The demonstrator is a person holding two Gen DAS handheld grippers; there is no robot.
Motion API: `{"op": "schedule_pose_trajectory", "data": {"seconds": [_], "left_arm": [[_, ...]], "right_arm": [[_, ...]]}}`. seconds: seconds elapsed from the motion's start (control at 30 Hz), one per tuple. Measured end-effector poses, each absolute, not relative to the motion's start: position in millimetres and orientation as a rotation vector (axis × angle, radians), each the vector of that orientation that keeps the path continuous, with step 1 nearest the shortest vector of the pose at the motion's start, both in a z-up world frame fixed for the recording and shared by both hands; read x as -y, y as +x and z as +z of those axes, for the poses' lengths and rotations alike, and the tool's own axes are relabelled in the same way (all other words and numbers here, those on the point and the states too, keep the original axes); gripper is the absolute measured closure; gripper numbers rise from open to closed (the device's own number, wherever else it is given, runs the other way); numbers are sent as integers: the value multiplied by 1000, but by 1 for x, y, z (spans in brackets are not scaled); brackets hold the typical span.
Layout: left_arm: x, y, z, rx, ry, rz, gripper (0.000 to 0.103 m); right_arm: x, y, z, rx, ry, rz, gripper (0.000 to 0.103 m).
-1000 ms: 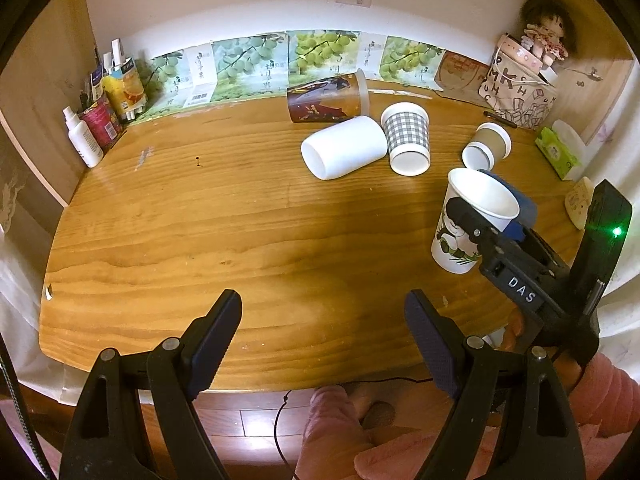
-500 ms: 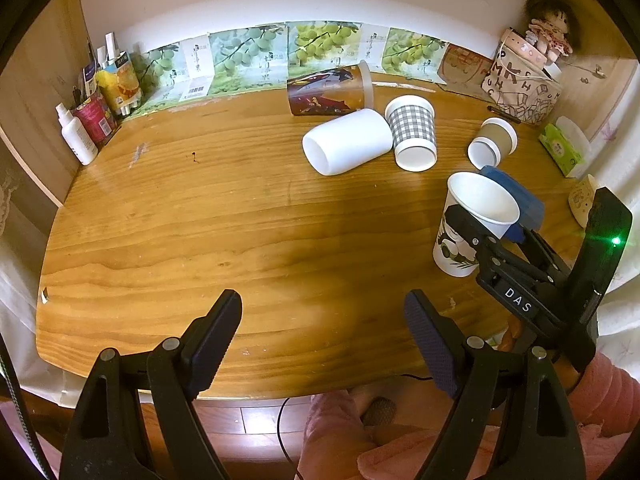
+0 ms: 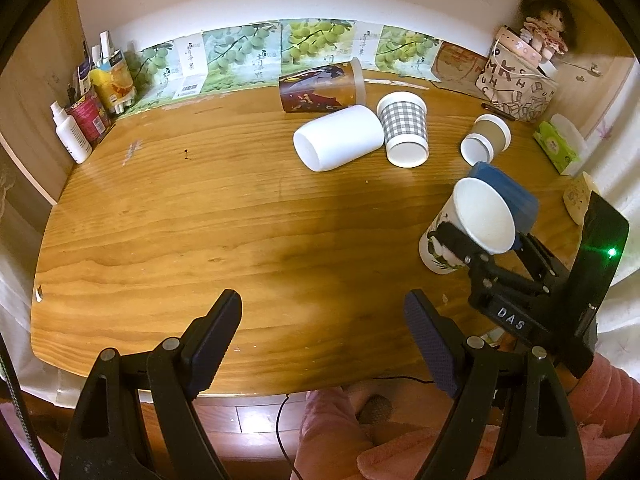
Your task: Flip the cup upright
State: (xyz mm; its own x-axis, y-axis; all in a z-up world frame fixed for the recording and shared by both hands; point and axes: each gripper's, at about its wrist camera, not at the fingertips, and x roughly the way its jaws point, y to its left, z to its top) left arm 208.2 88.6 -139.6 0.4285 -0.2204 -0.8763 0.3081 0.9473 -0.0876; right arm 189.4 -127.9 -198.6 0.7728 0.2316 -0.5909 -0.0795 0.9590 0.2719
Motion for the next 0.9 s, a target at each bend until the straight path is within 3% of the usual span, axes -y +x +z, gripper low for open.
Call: {"op": "schedule_pose_trajectory", "data": {"seconds": [0.17,0.57,0.9], "left_arm": [[-86,203,-139,-1074,91,-338,17],[-70,178,-138,-1076,87,-330,17],[-36,133,-117,-1046,149,-207,17]], "right_arm": [[127,180,-200,-692,204,176,22],[148,146,-196,-834,149,118,19],[189,95,-151,-1057,99,-96,13]]}}
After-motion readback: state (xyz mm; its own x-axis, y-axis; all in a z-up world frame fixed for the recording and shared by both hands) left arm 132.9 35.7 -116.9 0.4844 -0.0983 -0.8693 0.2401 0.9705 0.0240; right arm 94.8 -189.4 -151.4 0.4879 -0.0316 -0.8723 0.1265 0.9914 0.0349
